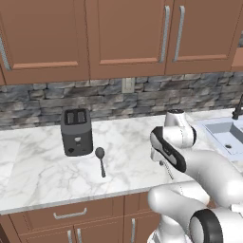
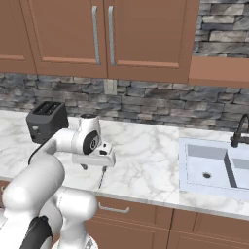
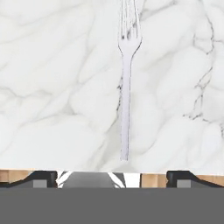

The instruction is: Take the fork and place it on the left side of the plate. Then take the spoon and place it on the right side of the plate. Make sure they're directly next to the plate.

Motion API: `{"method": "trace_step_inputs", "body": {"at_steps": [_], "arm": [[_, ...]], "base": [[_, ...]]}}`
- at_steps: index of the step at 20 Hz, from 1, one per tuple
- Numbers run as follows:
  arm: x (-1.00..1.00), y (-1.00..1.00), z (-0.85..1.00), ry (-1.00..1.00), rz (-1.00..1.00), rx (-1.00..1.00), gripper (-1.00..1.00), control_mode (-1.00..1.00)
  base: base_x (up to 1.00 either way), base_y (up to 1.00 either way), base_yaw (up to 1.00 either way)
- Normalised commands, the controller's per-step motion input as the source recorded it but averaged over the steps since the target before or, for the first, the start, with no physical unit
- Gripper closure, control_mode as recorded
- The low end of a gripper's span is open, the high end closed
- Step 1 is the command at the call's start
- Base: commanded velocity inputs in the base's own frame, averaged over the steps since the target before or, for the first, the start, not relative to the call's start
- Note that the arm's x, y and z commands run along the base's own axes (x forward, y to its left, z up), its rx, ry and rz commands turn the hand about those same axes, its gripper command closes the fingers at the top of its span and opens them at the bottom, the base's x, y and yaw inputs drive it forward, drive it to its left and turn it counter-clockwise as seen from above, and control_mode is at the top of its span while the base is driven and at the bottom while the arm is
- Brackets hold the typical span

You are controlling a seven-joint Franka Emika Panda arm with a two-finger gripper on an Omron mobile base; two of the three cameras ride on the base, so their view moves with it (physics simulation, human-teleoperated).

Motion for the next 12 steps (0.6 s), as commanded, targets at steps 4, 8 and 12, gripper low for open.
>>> {"method": "trace_step_inputs", "body": {"at_steps": [4,8,12], "arm": [[0.23,-0.01,-0.51,0.0,0.02,0.0,-1.0,-1.0],[0.11,-0.05,-0.36,-0.01,0.02,0.0,-1.0,-1.0],[0.02,-0.04,-0.24,-0.03,0.01,0.0,-1.0,-1.0]], "base": [[0.0,0.0,0.0],[0.0,0.0,0.0],[0.0,0.0,0.0]]}}
